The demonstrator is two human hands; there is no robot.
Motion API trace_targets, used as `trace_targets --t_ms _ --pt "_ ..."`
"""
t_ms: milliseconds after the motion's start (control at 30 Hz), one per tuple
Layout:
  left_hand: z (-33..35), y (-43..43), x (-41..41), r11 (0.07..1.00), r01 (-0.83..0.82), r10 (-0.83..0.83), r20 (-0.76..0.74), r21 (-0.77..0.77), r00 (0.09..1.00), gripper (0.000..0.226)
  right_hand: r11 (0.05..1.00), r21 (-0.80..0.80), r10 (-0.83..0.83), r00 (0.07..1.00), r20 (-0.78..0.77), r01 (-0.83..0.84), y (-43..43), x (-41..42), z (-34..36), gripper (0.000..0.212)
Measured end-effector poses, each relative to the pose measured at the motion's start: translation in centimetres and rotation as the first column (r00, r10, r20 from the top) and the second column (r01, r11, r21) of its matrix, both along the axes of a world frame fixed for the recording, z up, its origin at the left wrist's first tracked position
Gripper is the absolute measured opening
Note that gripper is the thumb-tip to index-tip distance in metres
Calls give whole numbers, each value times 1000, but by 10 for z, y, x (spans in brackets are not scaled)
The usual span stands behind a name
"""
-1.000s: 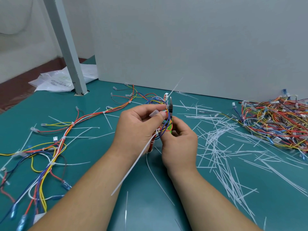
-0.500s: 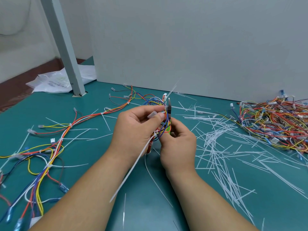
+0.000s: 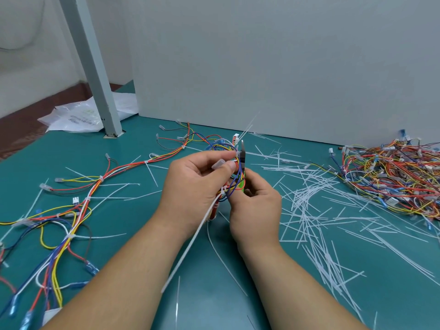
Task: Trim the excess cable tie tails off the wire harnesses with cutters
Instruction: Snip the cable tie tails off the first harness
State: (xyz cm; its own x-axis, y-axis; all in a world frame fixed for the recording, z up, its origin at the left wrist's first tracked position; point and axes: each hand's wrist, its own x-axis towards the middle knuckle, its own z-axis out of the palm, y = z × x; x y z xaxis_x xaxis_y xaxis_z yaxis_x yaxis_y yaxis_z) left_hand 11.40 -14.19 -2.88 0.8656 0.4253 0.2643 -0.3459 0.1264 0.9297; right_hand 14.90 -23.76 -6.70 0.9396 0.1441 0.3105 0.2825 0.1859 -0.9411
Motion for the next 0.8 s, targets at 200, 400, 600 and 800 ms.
trace_targets --t_ms 200,400,600,800 --pt "0 1 0 1000 -7 7 -6 9 1000 28 1000 -1 -14 1000 4 14 1 -1 0 13" --pt "0 0 0 1000 8 -8 -1 2 1000 30 1000 4 6 1000 -12 -6 0 0 -1 9" --pt "0 1 0 1000 6 -6 -6 -4 1000 27 1000 -12 -8 1000 8 8 1 0 -2 13" --pt "1 0 -1 1000 0 0 -10 5 1000 28 1000 3 -2 1000 -11 2 1 1 0 12"
